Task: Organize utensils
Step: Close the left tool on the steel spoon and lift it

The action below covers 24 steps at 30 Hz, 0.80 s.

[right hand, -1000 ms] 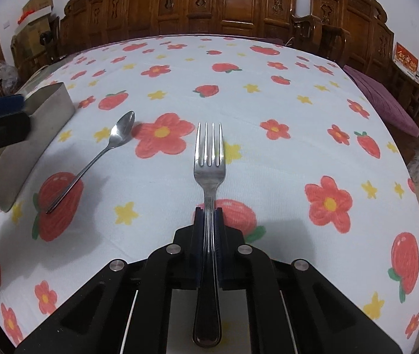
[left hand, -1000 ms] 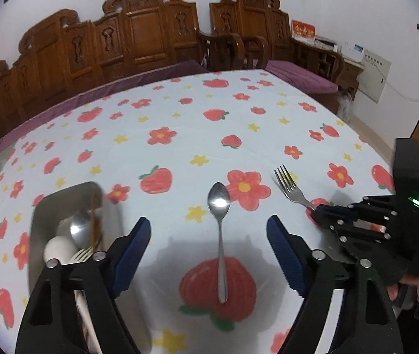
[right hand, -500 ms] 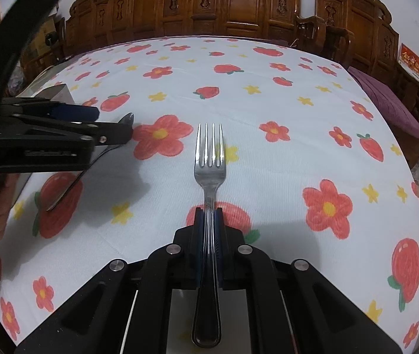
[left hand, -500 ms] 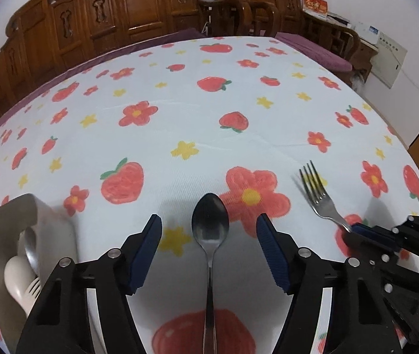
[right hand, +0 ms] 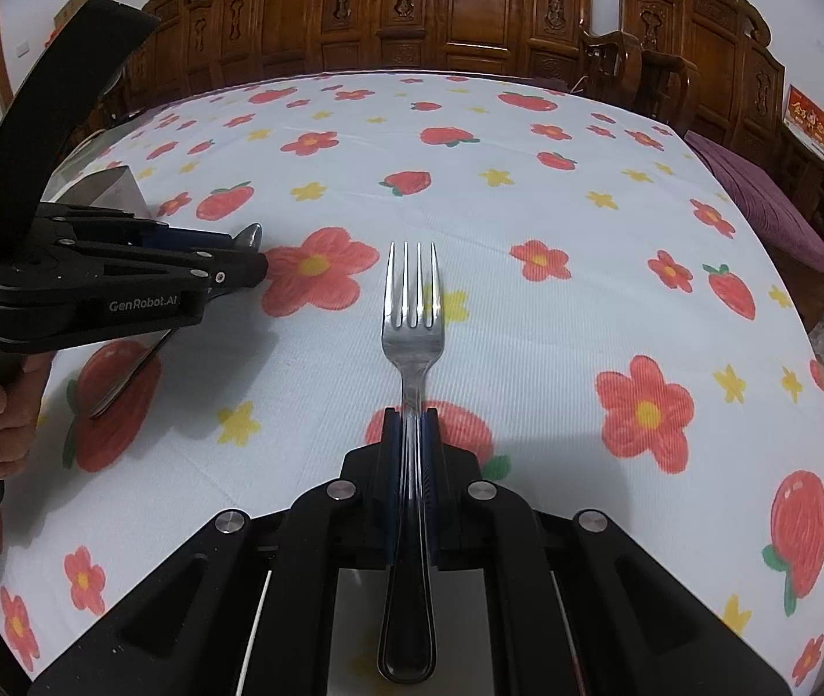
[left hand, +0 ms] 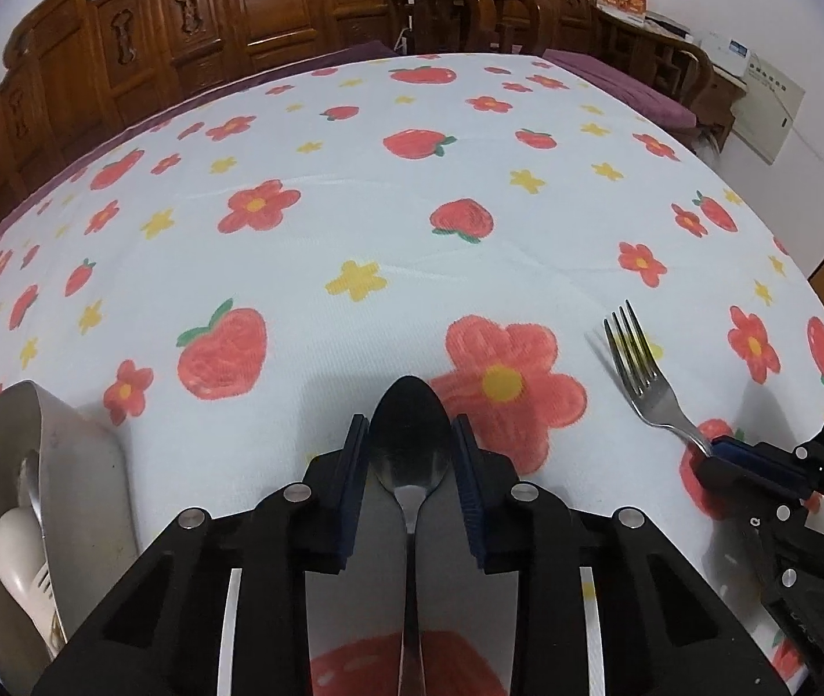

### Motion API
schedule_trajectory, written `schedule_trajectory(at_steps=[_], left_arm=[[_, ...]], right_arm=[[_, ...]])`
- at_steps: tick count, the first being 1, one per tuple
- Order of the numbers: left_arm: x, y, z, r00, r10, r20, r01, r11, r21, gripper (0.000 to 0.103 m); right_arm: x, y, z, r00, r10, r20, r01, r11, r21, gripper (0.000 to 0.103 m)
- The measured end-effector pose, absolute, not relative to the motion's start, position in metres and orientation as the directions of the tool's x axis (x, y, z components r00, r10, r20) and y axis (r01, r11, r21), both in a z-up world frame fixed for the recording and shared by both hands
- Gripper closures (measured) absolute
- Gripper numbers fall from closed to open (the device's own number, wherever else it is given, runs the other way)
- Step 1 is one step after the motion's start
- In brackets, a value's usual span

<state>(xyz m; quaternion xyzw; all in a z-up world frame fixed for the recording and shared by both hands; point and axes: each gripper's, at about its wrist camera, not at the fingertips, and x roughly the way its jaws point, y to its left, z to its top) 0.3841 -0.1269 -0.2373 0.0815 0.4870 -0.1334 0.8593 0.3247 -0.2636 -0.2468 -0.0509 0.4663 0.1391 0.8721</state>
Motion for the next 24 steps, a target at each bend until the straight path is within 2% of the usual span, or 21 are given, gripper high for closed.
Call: schedule_trajectory(at_steps=[6, 24], left_arm=[[0.372, -0.121, -0.228, 0.504, -0.172, -0.847, 0.311, 0.950, -0.008, 0.077], [0.318, -0.099, -0.149, 0.629, -0.251, -0.736, 0.316, 0.947, -0.054, 0.077]], right_arm=[[0.323, -0.262, -0.247, 0.525, 0.207, -0.825, -0.295, 0.954, 0.052, 0.094], [0.292, -0.242, -0.209, 0.609, 0.282, -0.741, -0.333, 0.939, 0.083, 0.094]])
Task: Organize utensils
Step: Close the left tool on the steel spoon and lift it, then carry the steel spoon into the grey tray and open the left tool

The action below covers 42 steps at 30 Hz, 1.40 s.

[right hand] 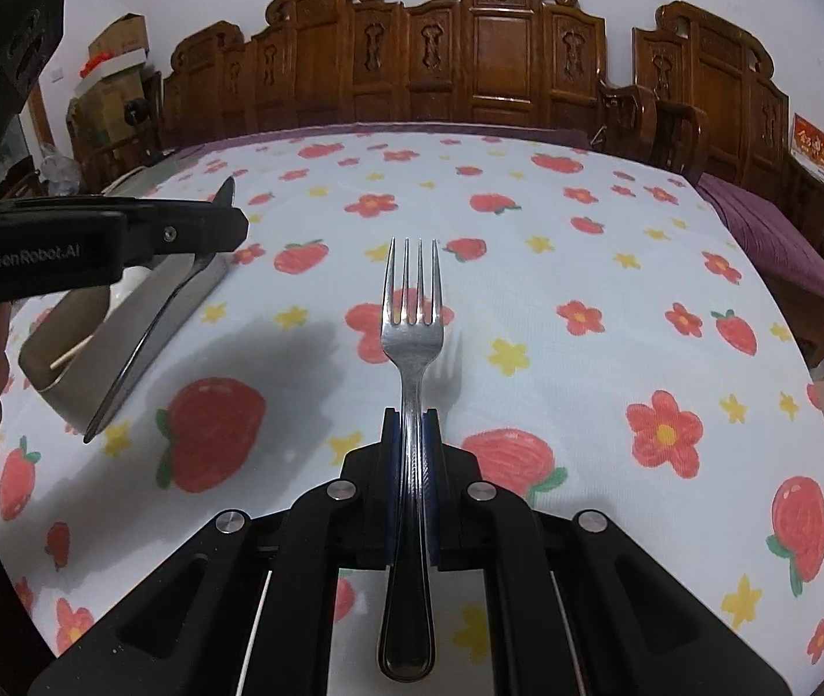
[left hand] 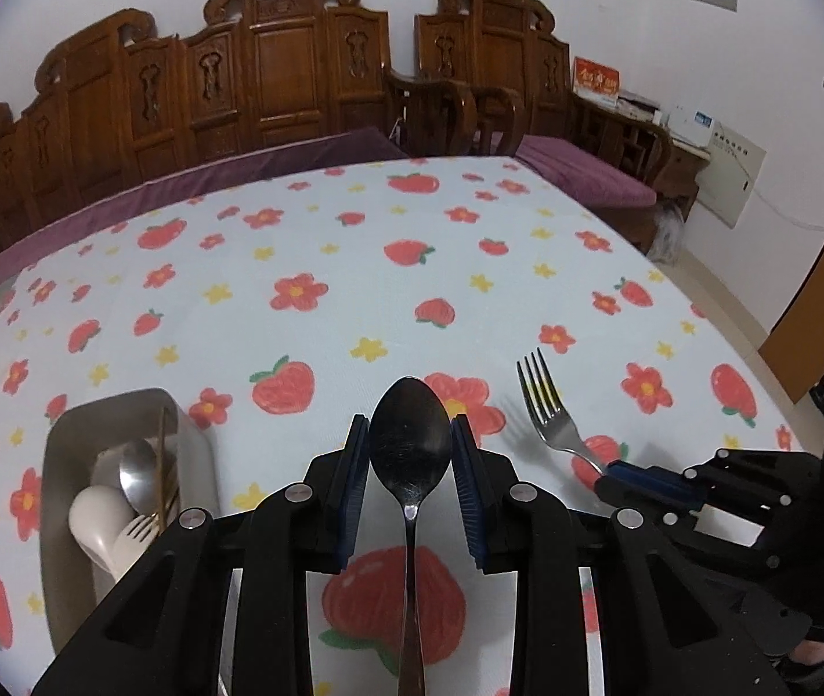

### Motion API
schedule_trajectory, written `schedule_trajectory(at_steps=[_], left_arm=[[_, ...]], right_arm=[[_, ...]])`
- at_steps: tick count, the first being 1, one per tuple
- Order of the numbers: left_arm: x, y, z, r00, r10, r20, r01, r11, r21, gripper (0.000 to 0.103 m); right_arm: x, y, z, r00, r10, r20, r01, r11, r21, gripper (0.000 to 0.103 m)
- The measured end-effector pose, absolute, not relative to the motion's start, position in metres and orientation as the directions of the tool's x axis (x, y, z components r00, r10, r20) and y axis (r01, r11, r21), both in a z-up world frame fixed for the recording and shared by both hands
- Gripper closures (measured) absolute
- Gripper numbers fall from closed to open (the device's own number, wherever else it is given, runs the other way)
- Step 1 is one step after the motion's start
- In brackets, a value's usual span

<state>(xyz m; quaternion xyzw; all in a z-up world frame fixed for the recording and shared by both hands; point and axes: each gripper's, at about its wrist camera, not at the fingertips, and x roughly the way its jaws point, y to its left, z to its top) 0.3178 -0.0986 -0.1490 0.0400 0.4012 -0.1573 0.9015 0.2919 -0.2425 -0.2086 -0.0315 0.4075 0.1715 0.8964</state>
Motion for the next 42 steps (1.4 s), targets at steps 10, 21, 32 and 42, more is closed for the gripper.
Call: schedule_trajectory(at_steps=[10, 21, 32, 42], left_arm=[[0.303, -0.074, -0.120, 0.668, -0.245, -0.703, 0.296, 0.954, -0.051, 0.077], [0.313, 0.002, -0.108, 0.703, -0.150, -0.695, 0.175, 0.984, -0.036, 0.077], [0.328, 0.052, -0.145, 0.664, -0.056, -0.746, 0.075, 0.997, -0.009, 0.077], [0.336, 0.063, -0.178, 0.613, -0.014, -0.790, 0.046, 0.999, 0.018, 0.076]], right_arm=[[0.277, -0.222, -0.184, 0.629, 0.331, -0.703, -0.378, 0.921, 0.096, 0.094], [0.261, -0.170, -0.158, 0.623, 0.399, -0.673, -0.459, 0.883, 0.098, 0.094], [0.260, -0.153, -0.154, 0.619, 0.408, -0.672, -0.470, 0.877, 0.099, 0.094], [0.260, -0.152, -0.153, 0.617, 0.406, -0.674, -0.474, 0.876, 0.095, 0.094]])
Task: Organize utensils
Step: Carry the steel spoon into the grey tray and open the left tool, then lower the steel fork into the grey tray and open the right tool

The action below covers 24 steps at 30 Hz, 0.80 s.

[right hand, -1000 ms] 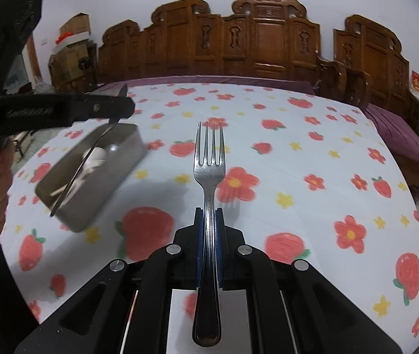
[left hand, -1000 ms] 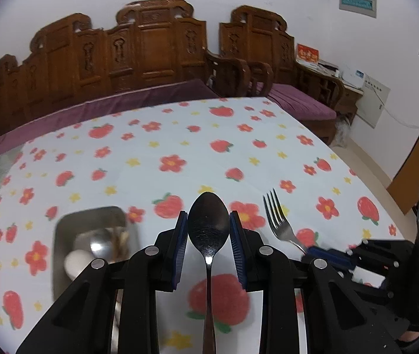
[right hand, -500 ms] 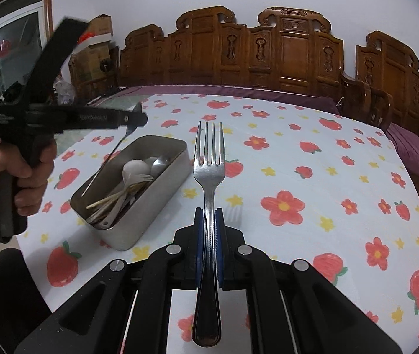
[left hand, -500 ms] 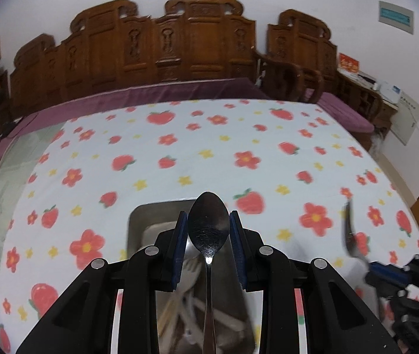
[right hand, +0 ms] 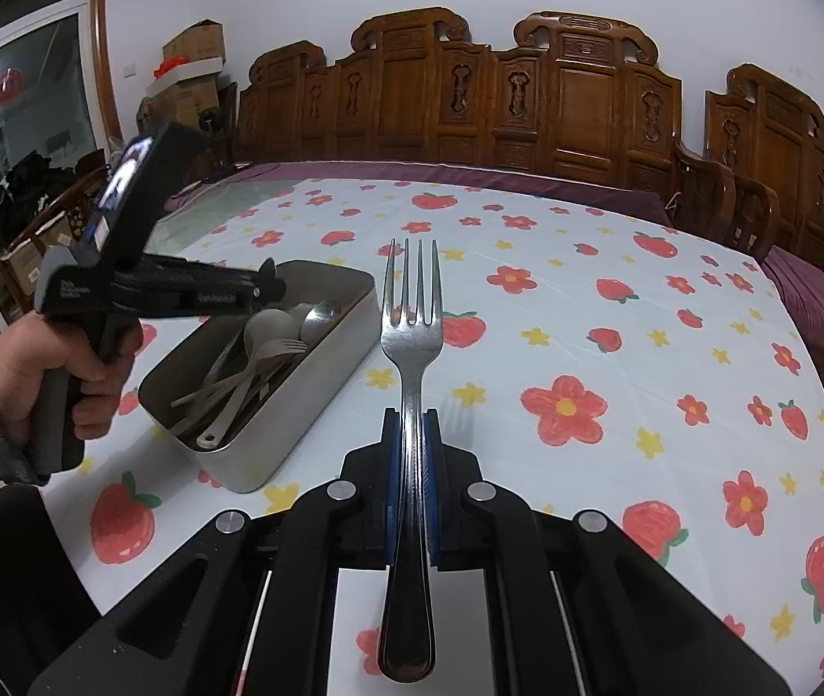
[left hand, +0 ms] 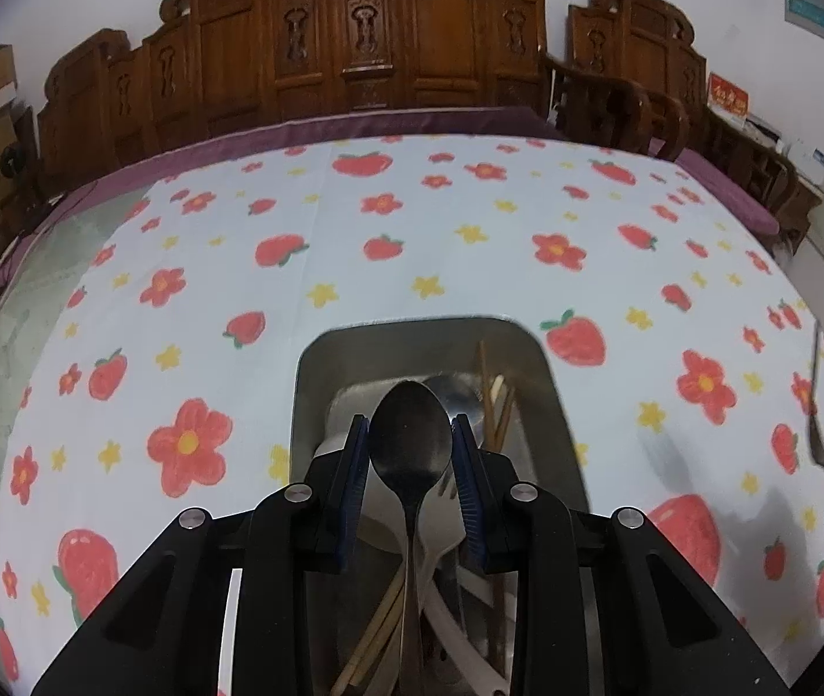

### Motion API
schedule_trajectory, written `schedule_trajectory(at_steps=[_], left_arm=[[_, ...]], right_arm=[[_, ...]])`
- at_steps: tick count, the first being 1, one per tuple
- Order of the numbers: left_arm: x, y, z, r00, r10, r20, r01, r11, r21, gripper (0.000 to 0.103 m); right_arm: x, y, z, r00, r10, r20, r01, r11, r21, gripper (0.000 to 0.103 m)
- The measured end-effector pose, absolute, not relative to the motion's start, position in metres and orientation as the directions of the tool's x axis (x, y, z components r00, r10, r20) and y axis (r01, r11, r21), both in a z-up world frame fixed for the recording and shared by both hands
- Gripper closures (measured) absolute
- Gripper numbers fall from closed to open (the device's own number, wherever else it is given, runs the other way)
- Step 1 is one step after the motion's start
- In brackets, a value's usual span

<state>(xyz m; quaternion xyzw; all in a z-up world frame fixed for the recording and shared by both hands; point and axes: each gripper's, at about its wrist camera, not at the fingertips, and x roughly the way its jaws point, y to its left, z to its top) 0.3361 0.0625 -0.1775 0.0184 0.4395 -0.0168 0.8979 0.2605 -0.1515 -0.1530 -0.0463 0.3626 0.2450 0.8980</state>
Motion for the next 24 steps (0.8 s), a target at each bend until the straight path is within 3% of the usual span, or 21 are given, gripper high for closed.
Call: schedule_trajectory(at_steps=[9, 13, 18, 24], left_arm=[[0.335, 0.069, -0.192, 0.575, 0.001, -0.818, 0.046, 0.998, 0.034, 0.075], [0.328, 0.073, -0.186, 0.588, -0.004, -0.809, 0.052, 0.998, 0.033, 0.060], [0.314, 0.084, -0.169, 0.619, -0.015, -0.785, 0.059, 0.998, 0.028, 0.056], [0.298, 0.105, -0.147, 0.659, -0.022, -0.752, 0.064, 0.998, 0.028, 0.045]], right_arm=[[0.258, -0.139, -0.151, 0.611, 0.410, -0.678, -0.481, 0.872, 0.093, 0.094], [0.256, -0.129, -0.150, 0.605, 0.415, -0.680, -0.490, 0.867, 0.093, 0.094], [0.257, -0.113, -0.145, 0.596, 0.425, -0.681, -0.506, 0.858, 0.092, 0.094], [0.264, -0.086, -0.139, 0.583, 0.442, -0.682, -0.529, 0.843, 0.094, 0.094]])
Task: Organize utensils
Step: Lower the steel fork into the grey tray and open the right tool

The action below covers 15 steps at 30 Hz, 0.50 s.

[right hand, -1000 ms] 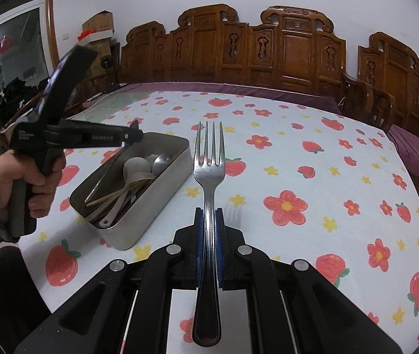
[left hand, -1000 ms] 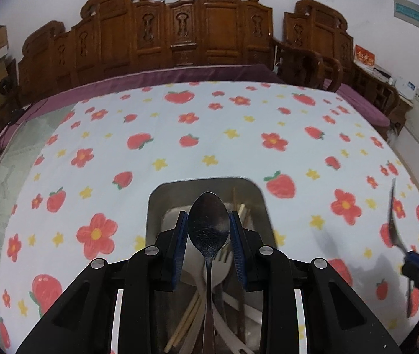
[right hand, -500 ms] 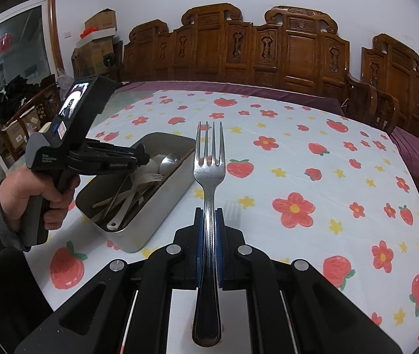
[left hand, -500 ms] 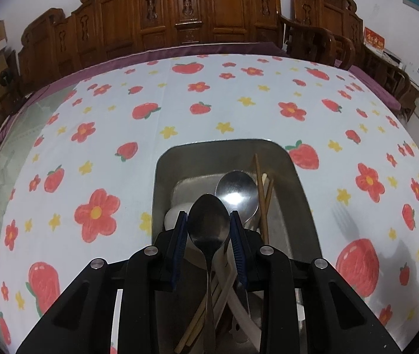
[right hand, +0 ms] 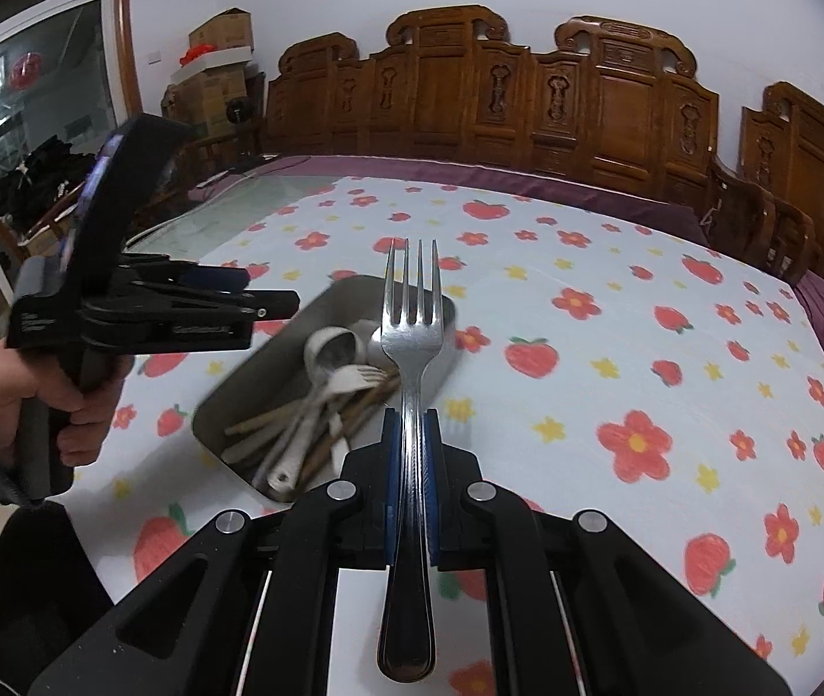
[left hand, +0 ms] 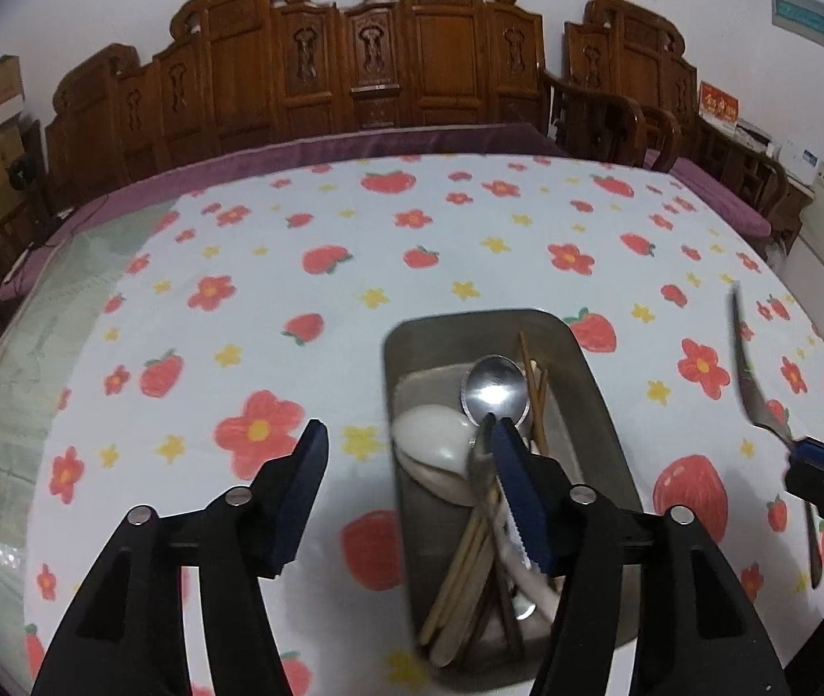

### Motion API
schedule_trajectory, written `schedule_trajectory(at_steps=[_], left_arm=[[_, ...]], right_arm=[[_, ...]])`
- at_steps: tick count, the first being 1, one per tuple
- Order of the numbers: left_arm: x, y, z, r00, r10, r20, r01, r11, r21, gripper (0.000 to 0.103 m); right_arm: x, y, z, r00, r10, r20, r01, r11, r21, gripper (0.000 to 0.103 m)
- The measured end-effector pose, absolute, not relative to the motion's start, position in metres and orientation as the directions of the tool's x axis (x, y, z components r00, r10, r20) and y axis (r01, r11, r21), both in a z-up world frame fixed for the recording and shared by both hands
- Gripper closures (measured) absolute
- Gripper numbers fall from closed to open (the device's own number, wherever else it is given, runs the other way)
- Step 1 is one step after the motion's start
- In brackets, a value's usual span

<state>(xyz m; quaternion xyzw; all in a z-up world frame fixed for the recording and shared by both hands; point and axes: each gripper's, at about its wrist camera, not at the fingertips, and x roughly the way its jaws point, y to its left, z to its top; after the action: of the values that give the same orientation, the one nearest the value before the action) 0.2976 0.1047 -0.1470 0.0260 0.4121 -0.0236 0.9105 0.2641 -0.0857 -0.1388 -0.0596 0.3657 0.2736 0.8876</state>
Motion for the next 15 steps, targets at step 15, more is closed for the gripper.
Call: schedule_trajectory(at_steps=[15], left_arm=[[0.266, 0.170, -0.118, 0.716, -0.023, -0.698, 0.024, 1.000, -0.008, 0.012]], right_arm=[[0.286, -0.021, -0.146, 0.535, 0.447, -0.717, -0.538, 0.834, 0.118, 0.094]])
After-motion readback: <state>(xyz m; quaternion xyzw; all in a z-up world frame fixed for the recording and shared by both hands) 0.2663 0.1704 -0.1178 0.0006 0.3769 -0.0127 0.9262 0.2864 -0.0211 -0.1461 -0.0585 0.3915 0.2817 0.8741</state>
